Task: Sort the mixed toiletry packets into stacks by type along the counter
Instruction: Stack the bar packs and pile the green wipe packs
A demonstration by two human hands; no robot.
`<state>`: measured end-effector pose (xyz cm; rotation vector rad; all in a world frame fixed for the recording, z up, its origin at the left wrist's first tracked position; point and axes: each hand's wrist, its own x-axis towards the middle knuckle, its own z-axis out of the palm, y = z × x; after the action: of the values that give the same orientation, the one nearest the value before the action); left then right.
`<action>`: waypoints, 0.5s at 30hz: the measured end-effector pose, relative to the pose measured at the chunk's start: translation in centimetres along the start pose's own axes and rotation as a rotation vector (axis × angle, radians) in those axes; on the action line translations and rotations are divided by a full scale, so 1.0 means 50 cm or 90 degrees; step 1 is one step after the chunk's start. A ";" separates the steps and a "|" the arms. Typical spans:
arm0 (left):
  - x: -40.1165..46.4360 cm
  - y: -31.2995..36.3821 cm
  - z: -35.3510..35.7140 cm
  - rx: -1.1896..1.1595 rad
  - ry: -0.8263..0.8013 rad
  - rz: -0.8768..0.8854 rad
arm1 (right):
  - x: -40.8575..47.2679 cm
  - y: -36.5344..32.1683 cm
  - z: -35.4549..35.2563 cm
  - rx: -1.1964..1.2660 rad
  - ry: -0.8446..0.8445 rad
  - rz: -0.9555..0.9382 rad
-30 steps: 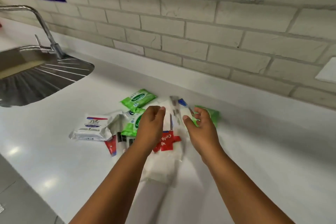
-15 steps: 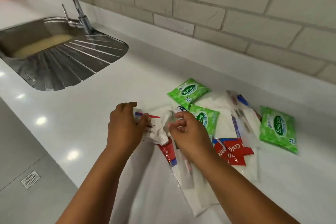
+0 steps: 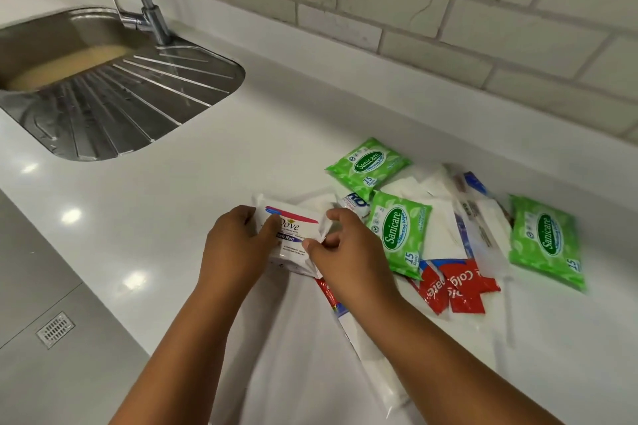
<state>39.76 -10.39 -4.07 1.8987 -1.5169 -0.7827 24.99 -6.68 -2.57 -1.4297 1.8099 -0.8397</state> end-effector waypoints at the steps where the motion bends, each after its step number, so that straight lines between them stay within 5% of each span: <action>1: -0.004 0.005 -0.004 -0.009 0.000 0.007 | -0.004 0.003 -0.002 0.021 0.009 -0.003; 15: -0.149 0.196 0.101 -0.210 -0.053 0.093 | -0.072 0.131 -0.220 0.388 0.229 0.073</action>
<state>28.38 -5.32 0.57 1.5139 -1.4543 -0.9873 13.03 -1.08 -1.28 -0.8126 1.6494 -1.4996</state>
